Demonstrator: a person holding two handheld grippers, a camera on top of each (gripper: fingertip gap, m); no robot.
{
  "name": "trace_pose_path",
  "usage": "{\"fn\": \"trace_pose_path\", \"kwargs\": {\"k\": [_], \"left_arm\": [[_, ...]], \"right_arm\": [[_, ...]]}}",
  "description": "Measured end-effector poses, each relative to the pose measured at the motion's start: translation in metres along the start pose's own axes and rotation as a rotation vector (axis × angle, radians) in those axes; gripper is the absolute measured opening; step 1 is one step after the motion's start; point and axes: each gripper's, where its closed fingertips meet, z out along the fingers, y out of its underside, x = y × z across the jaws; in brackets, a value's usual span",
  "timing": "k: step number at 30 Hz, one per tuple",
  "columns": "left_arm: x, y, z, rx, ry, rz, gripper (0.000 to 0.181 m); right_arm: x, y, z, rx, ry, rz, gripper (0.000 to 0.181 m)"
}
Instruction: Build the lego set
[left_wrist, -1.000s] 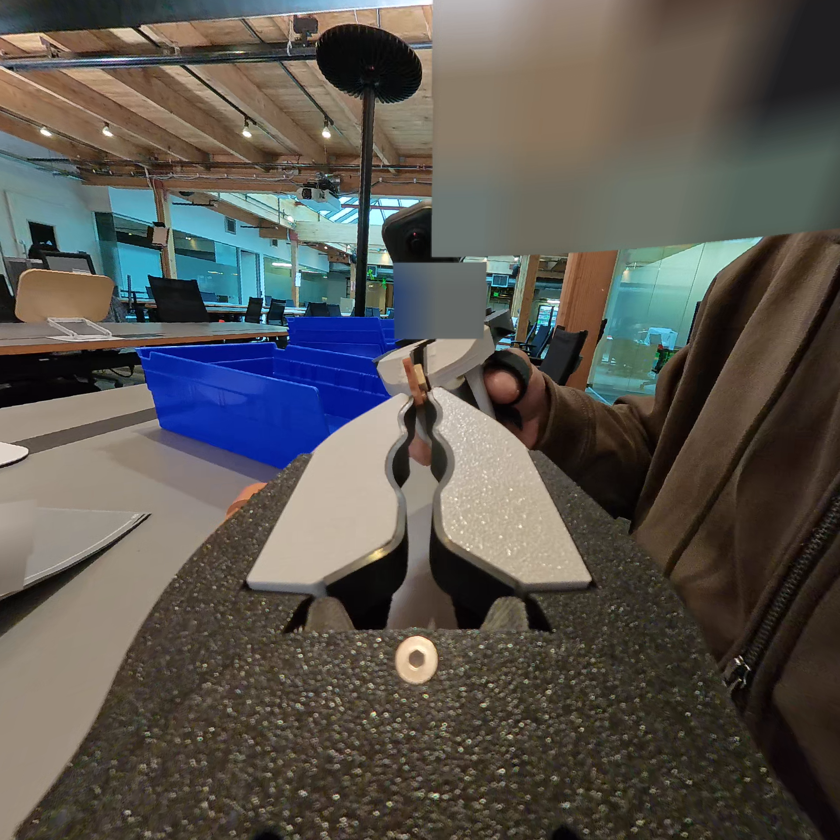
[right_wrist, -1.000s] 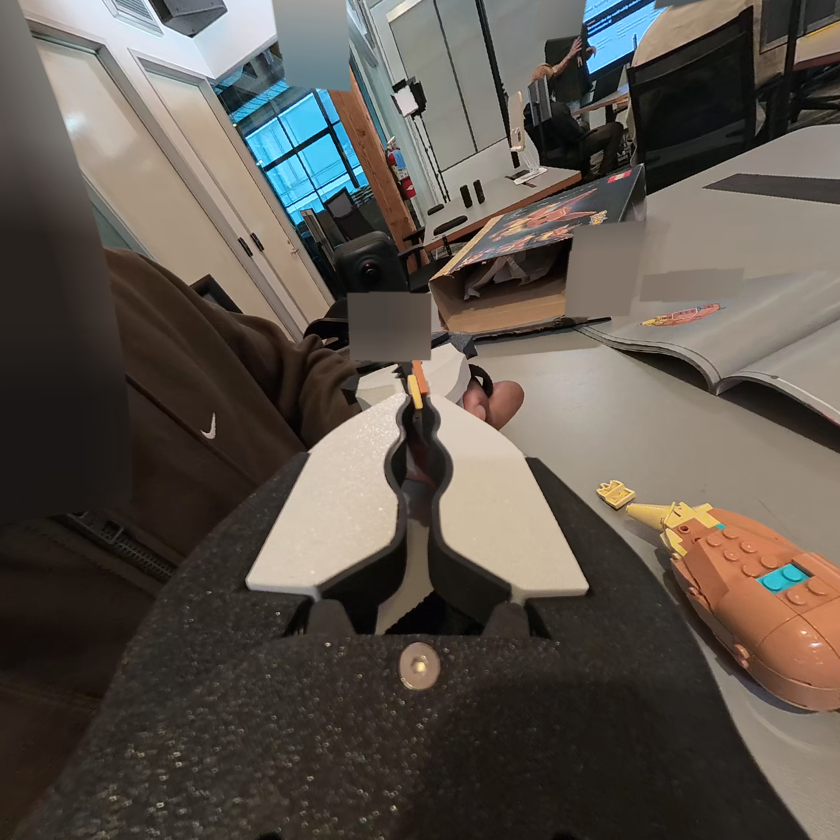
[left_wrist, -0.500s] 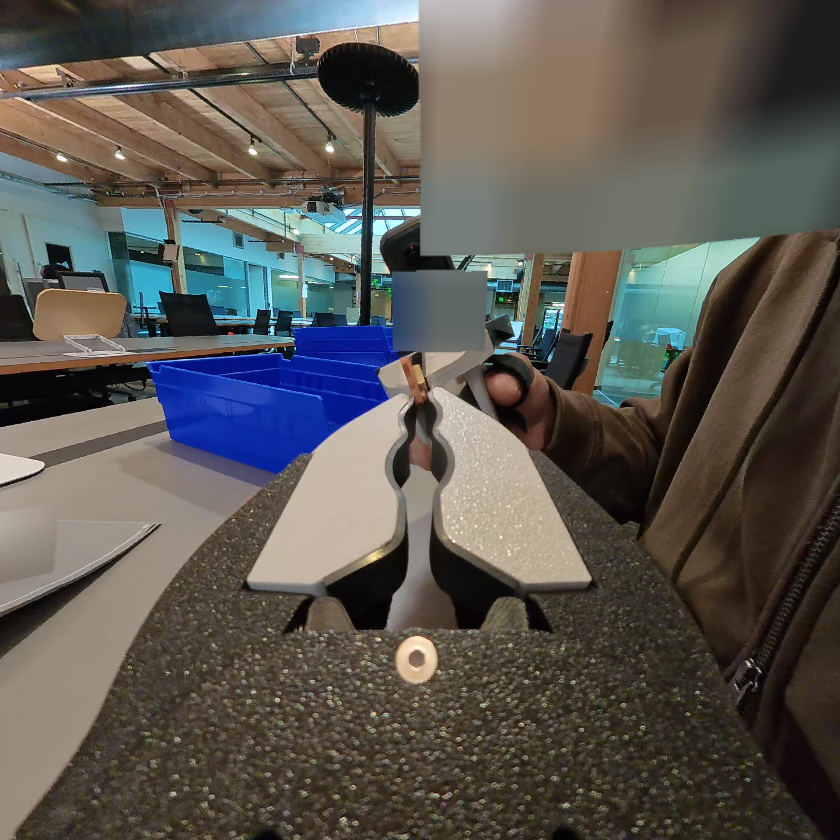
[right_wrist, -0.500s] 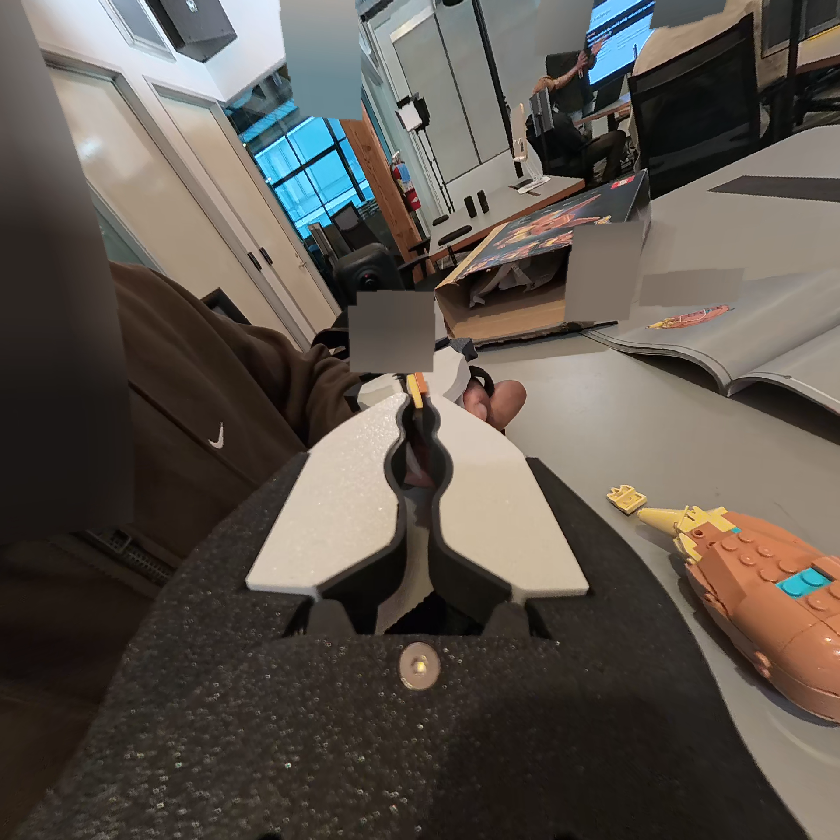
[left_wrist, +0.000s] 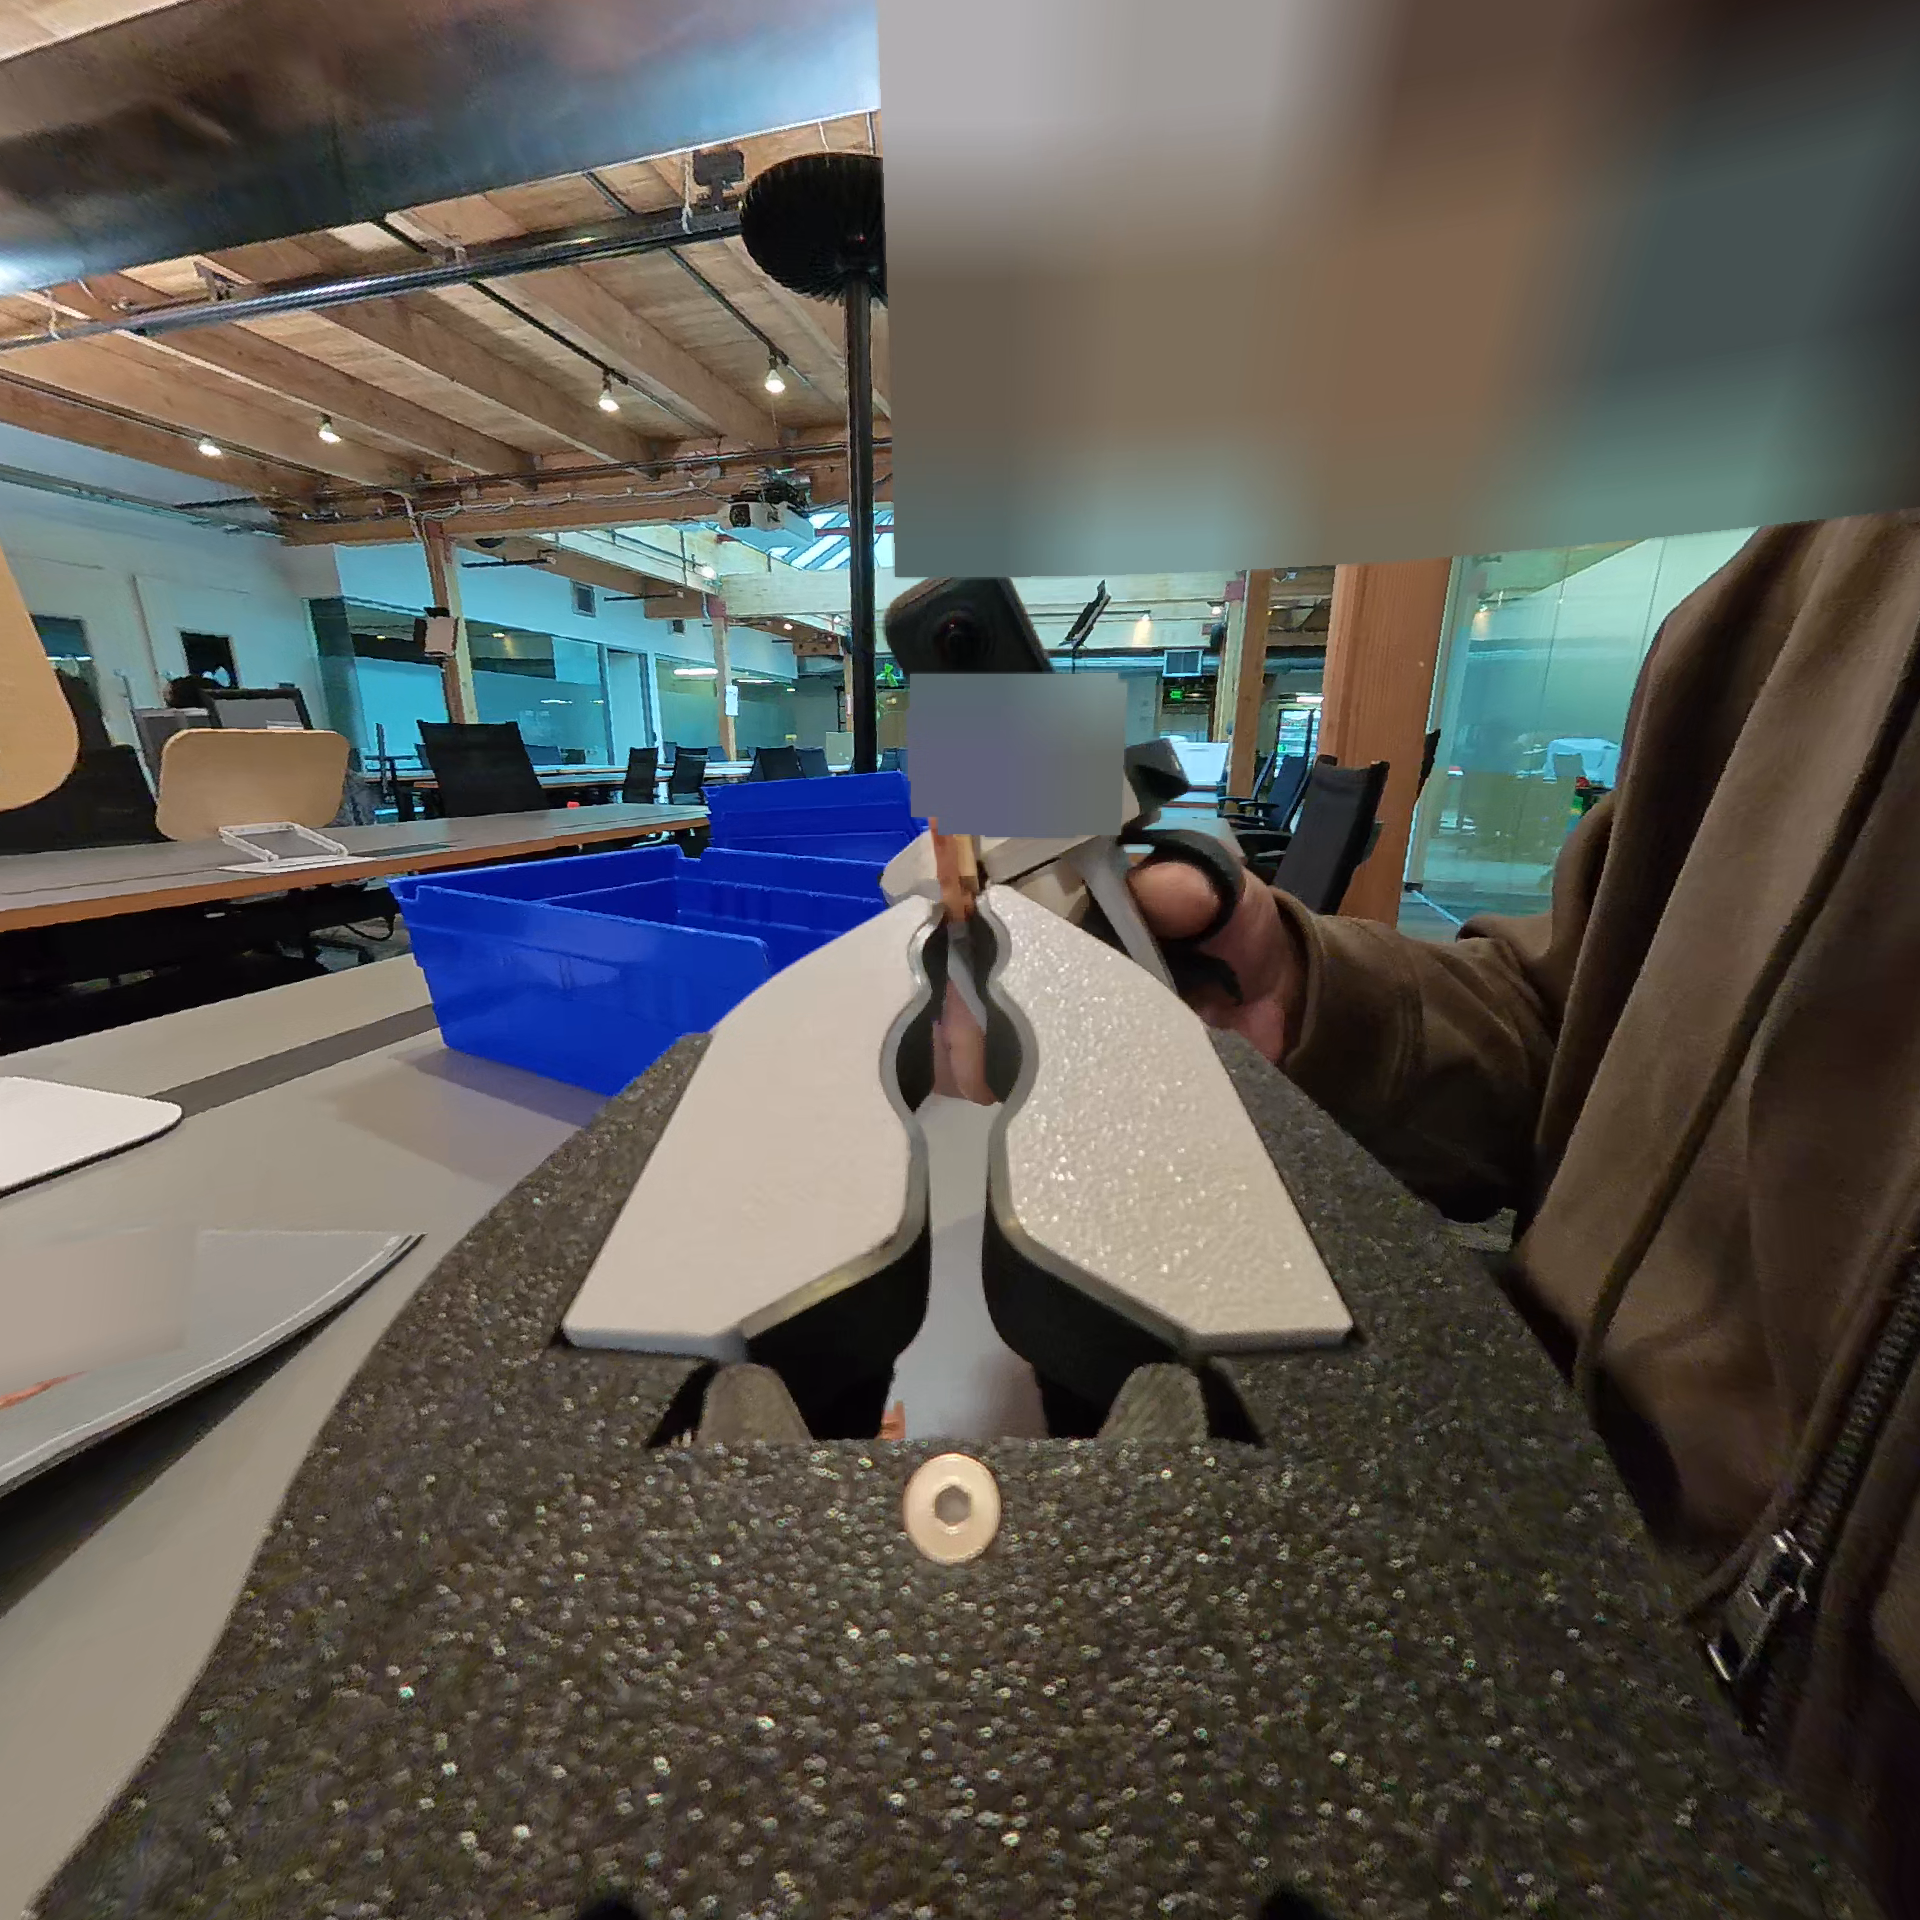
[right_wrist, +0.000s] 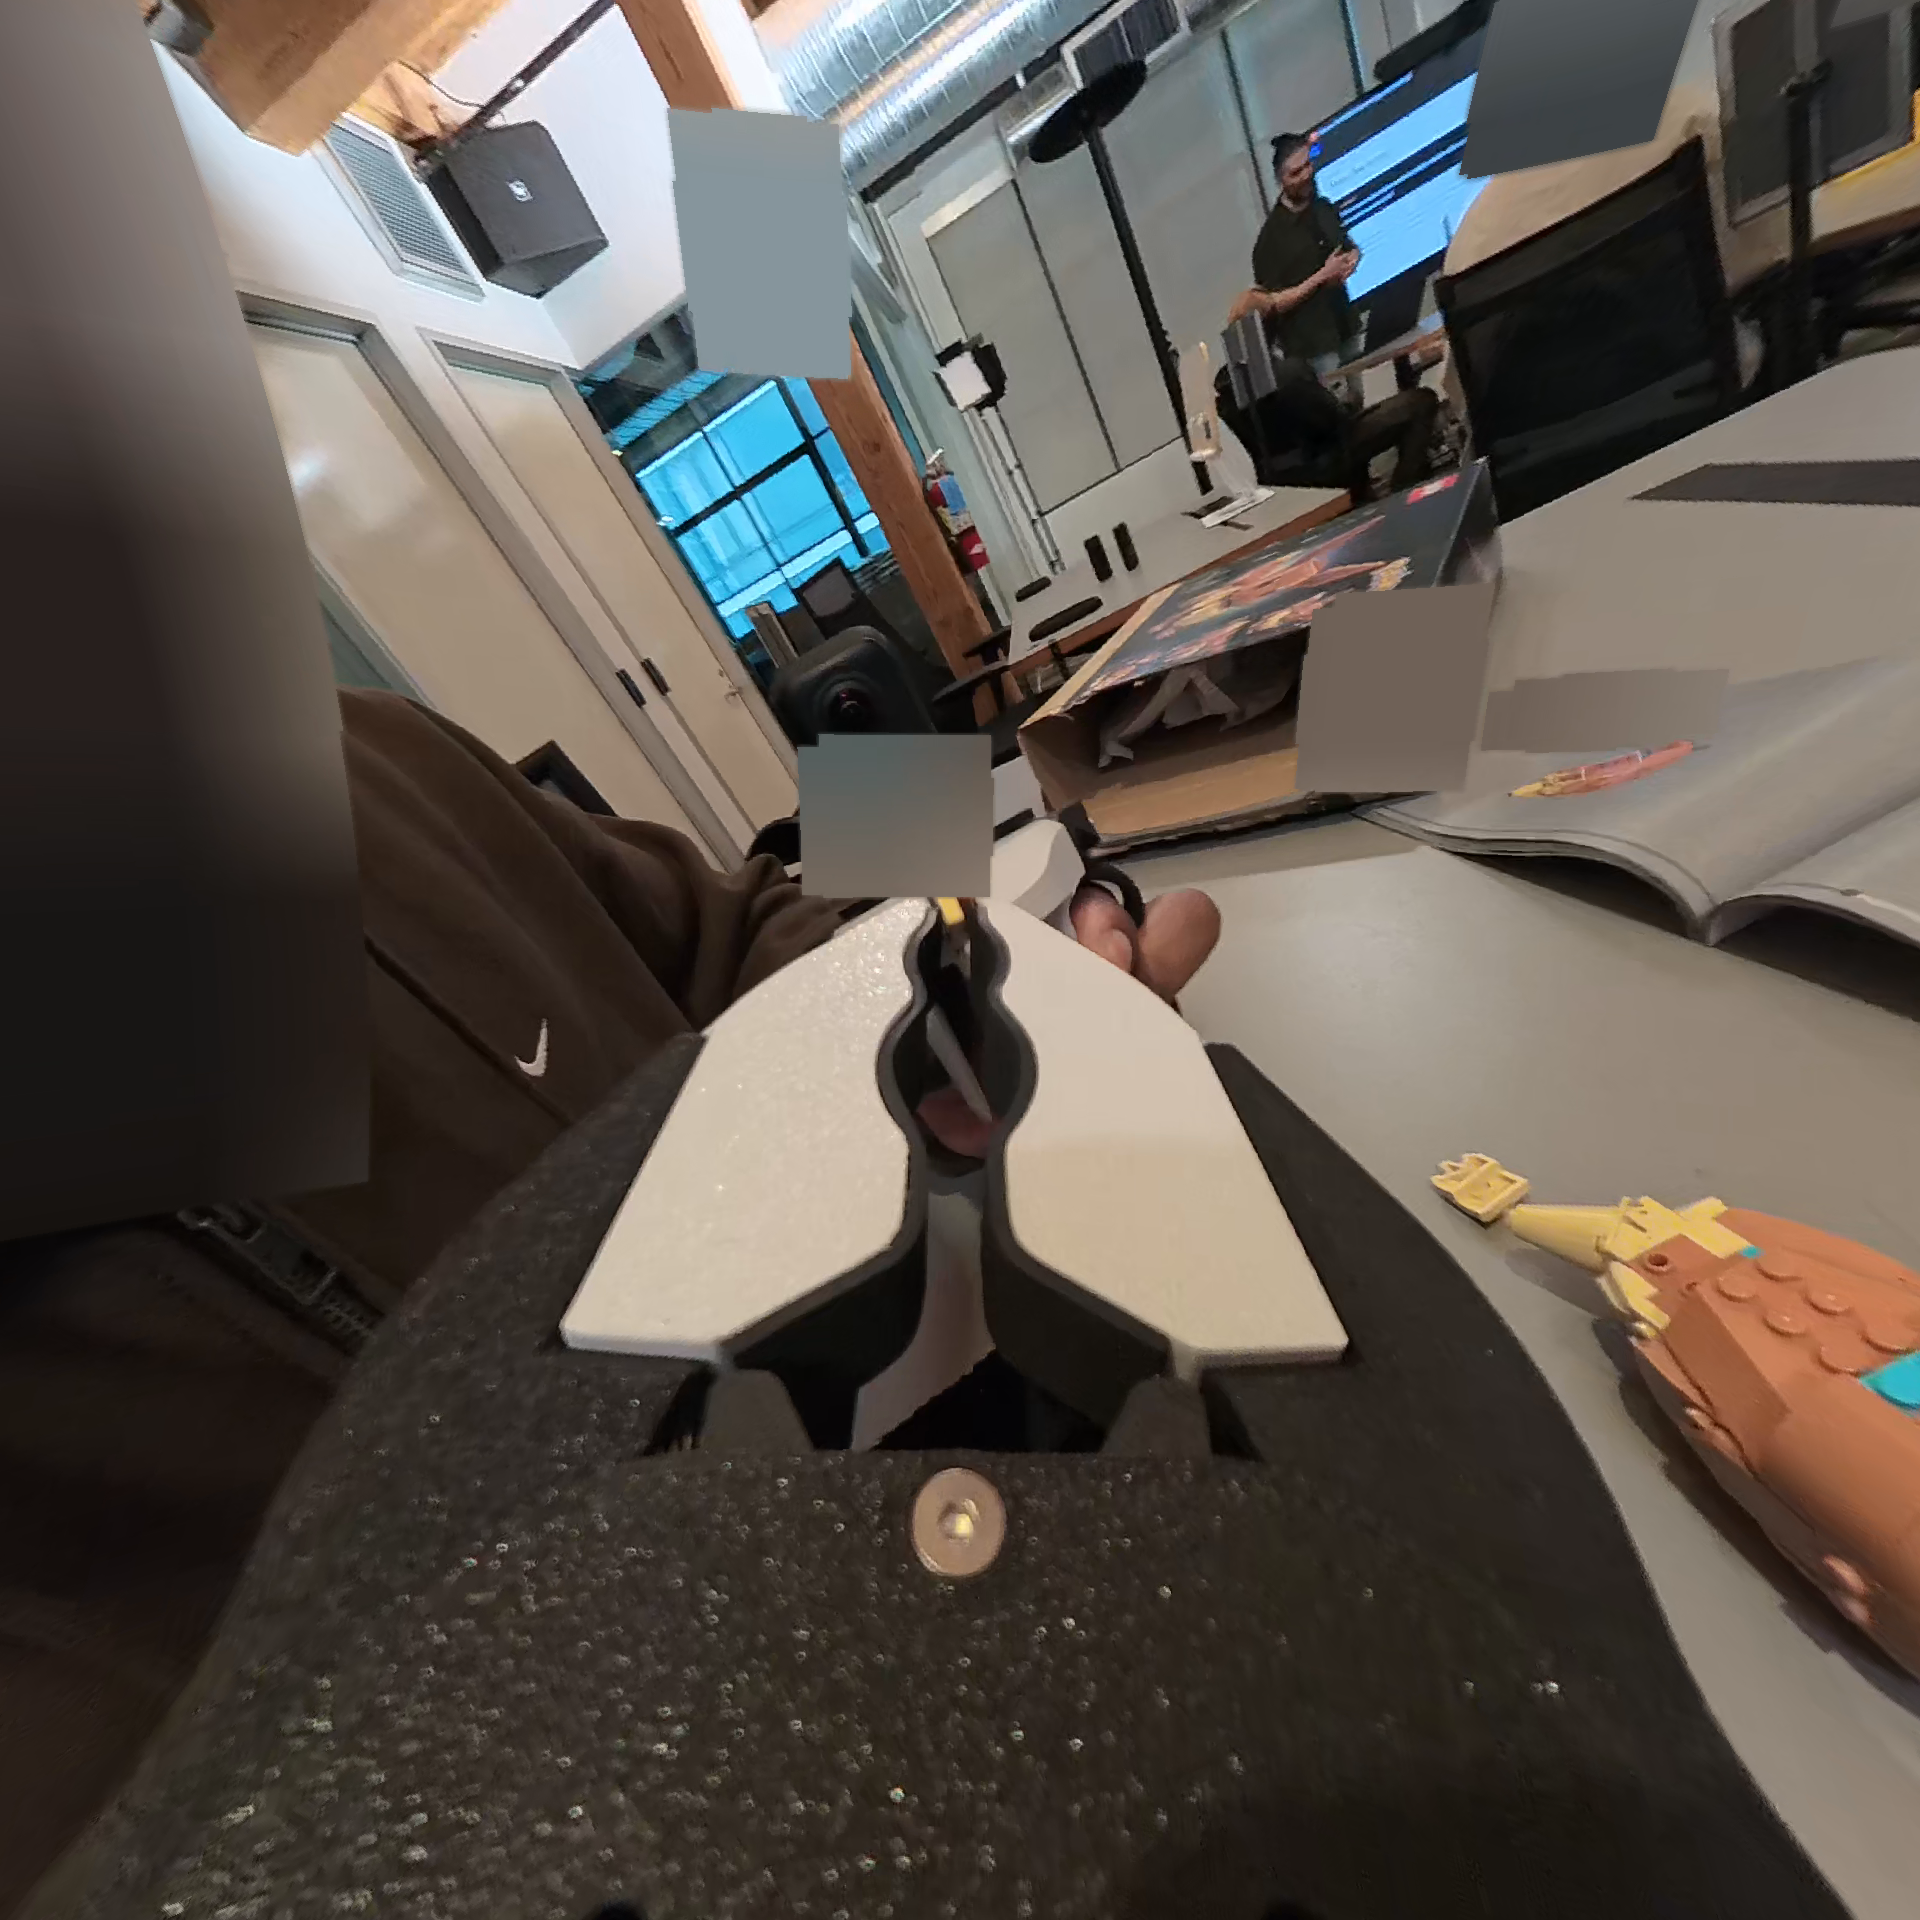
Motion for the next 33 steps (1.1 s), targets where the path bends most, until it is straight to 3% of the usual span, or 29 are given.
{"fn": "trace_pose_path", "kwargs": {"k": [7,11,16,22,33], "left_arm": [[-0.01,0.002,-0.002,-0.011,-0.022,-0.129,0.004],[-0.009,0.009,0.002,-0.049,0.007,-0.205,0.004],[-0.005,0.021,0.004,-0.151,0.008,-0.119,0.004],[-0.002,0.021,0.005,-0.149,0.028,-0.154,0.004],[0.0,0.047,0.007,-0.349,0.021,-0.133,0.004]], "right_arm": [[0.011,-0.011,-0.013,-0.003,0.137,-0.181,0.006],[0.016,-0.013,-0.014,-0.038,0.12,-0.146,0.009],[0.02,-0.007,-0.015,-0.132,0.072,-0.073,0.003],[0.021,0.003,-0.011,-0.222,0.038,-0.022,0.003],[0.023,0.015,-0.013,-0.337,0.034,-0.114,0.003]]}}
